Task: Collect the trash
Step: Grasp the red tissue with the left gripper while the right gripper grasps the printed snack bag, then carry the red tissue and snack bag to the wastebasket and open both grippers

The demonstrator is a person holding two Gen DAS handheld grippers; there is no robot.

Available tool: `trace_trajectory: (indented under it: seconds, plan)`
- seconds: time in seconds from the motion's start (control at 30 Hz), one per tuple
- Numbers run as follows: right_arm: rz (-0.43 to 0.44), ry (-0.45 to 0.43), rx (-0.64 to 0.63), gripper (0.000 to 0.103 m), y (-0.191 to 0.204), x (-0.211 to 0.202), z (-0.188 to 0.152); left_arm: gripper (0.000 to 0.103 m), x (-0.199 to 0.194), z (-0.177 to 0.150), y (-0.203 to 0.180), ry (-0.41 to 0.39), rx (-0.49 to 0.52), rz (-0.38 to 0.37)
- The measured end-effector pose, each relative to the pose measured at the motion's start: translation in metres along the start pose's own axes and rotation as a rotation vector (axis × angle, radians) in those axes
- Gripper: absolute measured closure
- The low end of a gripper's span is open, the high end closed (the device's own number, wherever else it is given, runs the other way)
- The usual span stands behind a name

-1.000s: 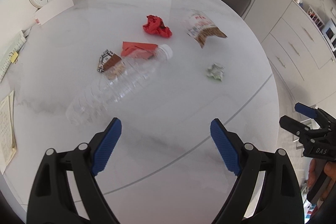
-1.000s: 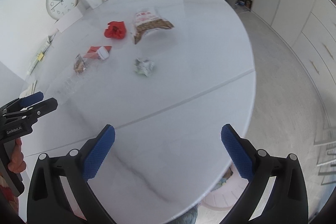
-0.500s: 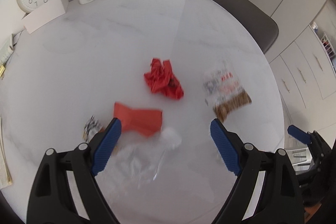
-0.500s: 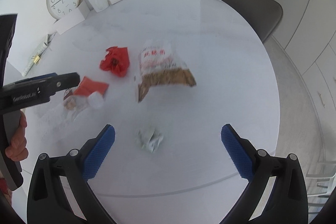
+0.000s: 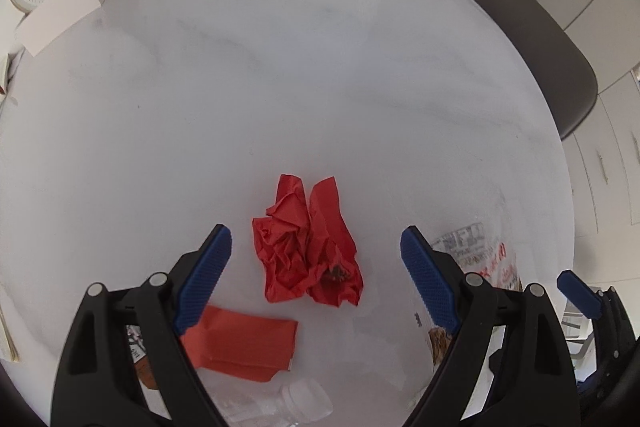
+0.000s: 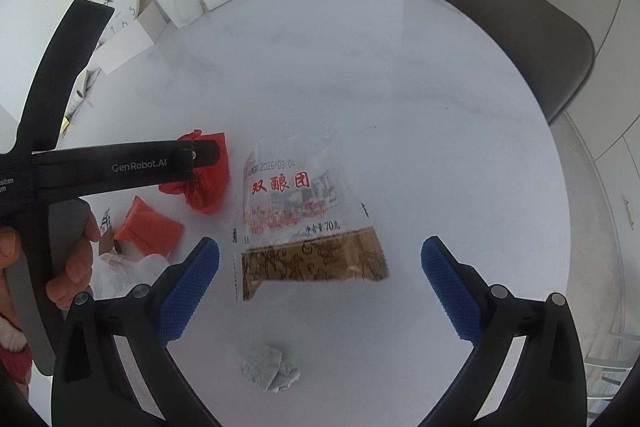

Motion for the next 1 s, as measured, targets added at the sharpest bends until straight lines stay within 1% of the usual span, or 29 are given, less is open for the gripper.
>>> trace_trajectory:
  seconds: [0.17,0.23,0.27,0.33,0.37,0.4,0.43,0.5,0.53,0.57,0.6,0.63,0.67,0.73,0.8,1.0]
  plan:
    - [0.007,0.018,-0.043,0.003,0.006,0.019,0.008,0.02,0.016,-0.001,0.003,0.044,-0.02,0.014]
    - [0.003,0.024,-0.052,0.003,0.008,0.026,0.011,0.021,0.019,-0.001,0.003,0.047,-0.028,0.008]
    - [0.003,0.023,-0.054,0.003,0.009,0.029,0.014,0.031,0.02,-0.001,0.003,0.048,-0.032,0.004]
    - [0.009,0.025,-0.059,0.003,0.011,0.036,0.017,0.044,0.024,-0.002,0.001,0.069,-0.037,-0.008]
    - [0.013,0.036,-0.064,0.003,0.013,0.042,0.018,0.052,0.024,-0.001,0.002,0.065,-0.037,-0.004]
    - [0.014,0.044,-0.069,0.002,0.015,0.046,0.018,0.056,0.023,-0.001,0.002,0.057,-0.035,0.003]
    - [0.013,0.057,-0.079,0.002,0.017,0.051,0.018,0.064,0.023,-0.001,0.002,0.055,-0.031,0.005]
    - [0.004,0.065,-0.103,0.003,0.021,0.057,0.017,0.068,0.021,-0.002,0.001,0.054,-0.026,-0.005]
    - [-0.002,0.059,-0.116,0.005,0.023,0.058,0.017,0.07,0.02,-0.002,0.0,0.053,-0.021,-0.009]
    - [0.001,0.054,-0.122,0.022,0.024,0.058,0.017,0.073,0.019,-0.003,-0.001,0.052,-0.013,-0.008]
    - [0.017,0.061,-0.12,0.032,0.025,0.058,0.016,0.073,0.018,-0.004,-0.002,0.048,-0.005,-0.004]
    - [0.031,0.067,-0.105,0.039,0.024,0.058,0.015,0.08,0.017,-0.003,-0.001,0.045,-0.001,-0.005]
    - [0.038,0.064,-0.079,0.05,0.021,0.057,0.015,0.08,0.015,-0.003,-0.003,0.042,0.004,-0.007]
    - [0.053,0.06,-0.044,0.058,0.017,0.054,0.015,0.08,0.01,-0.002,-0.007,0.026,0.013,-0.009]
    - [0.062,0.049,-0.021,0.061,0.012,0.049,0.014,0.08,0.004,-0.004,-0.01,0.013,0.018,-0.019]
    - [0.063,-0.025,0.026,0.062,-0.005,0.012,0.006,0.08,-0.032,-0.011,-0.029,-0.044,0.047,-0.061]
Point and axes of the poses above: each gripper's, at about its wrist camera, not at the fingertips, and x roughly the way its jaws point, y to its left, z to its top, the point moved 8 cm from there along x, roughly the way its jaws point, and after that the axes turned 5 degrees about -x, right-handed, at the moved point
